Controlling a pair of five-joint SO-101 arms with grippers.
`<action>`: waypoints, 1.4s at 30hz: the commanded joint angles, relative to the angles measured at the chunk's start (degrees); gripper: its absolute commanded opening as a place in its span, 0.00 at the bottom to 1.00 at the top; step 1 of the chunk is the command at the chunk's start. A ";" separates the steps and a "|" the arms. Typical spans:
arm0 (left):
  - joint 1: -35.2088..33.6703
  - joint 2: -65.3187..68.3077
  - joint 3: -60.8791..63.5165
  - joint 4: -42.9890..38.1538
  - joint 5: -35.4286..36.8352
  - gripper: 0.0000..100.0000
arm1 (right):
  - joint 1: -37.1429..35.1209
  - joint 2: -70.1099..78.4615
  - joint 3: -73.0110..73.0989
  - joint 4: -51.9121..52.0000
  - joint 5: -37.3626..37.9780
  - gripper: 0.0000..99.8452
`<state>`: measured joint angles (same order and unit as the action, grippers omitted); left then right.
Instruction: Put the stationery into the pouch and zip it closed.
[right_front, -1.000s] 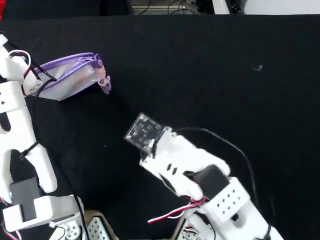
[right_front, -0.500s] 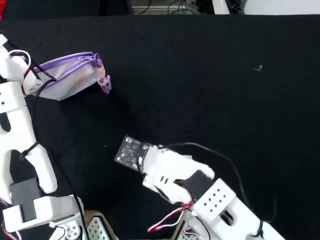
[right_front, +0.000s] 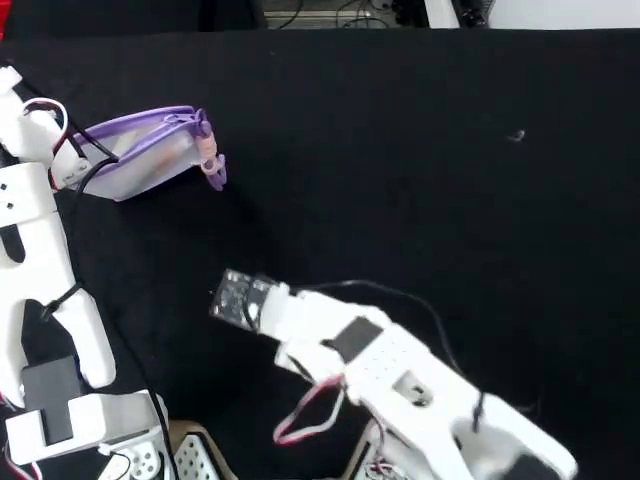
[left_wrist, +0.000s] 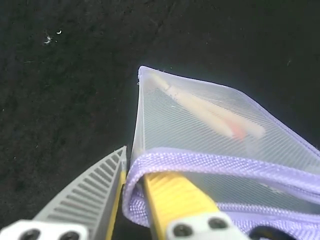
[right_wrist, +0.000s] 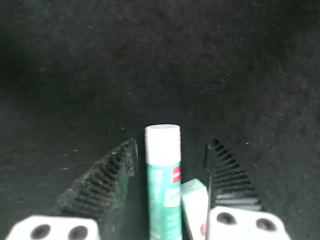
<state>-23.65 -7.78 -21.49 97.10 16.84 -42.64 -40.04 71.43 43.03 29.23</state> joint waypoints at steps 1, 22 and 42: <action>0.40 -0.70 0.22 -0.88 0.53 0.03 | 4.66 10.24 -6.11 -5.36 0.70 0.21; 0.48 -0.70 0.22 -0.88 0.53 0.03 | 5.27 28.35 -17.71 -1.58 4.48 0.05; 3.91 -0.70 0.22 0.97 0.53 0.03 | 14.42 -15.52 -25.27 1.93 2.11 0.01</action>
<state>-20.40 -7.78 -21.49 97.80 16.84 -32.79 -43.91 52.88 44.44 33.63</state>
